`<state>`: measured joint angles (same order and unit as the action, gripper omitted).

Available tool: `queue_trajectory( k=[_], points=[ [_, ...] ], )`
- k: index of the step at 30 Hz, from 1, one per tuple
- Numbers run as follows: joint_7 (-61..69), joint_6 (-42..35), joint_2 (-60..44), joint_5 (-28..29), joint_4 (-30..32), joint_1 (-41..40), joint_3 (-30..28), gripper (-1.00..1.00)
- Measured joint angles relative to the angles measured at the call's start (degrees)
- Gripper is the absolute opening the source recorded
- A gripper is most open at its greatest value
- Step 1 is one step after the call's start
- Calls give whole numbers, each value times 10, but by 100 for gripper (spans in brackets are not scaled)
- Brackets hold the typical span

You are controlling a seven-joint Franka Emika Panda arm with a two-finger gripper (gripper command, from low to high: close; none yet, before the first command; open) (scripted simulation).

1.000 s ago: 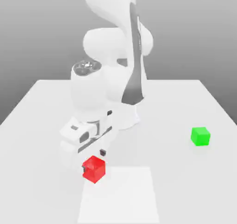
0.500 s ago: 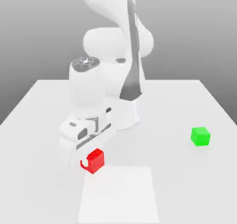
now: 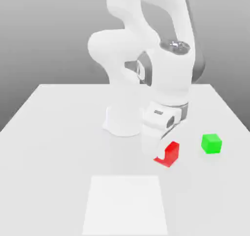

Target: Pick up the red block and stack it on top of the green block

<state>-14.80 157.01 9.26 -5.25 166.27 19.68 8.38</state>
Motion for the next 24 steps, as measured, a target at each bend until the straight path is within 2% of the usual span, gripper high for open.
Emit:
queue_trajectory(
  k=[14, 18, 21, 22, 24],
  points=[
    [-292, -38, 48, -100, 2, 182, 205, -100],
    [-346, 34, -27, -45, 1, 161, 228, -100],
    [-428, 96, -97, 72, 0, 148, 209, -100],
    [-447, 107, -110, 99, -1, 148, 200, 100],
    [-447, 107, -110, 99, -1, 148, 200, 100]
  ],
)
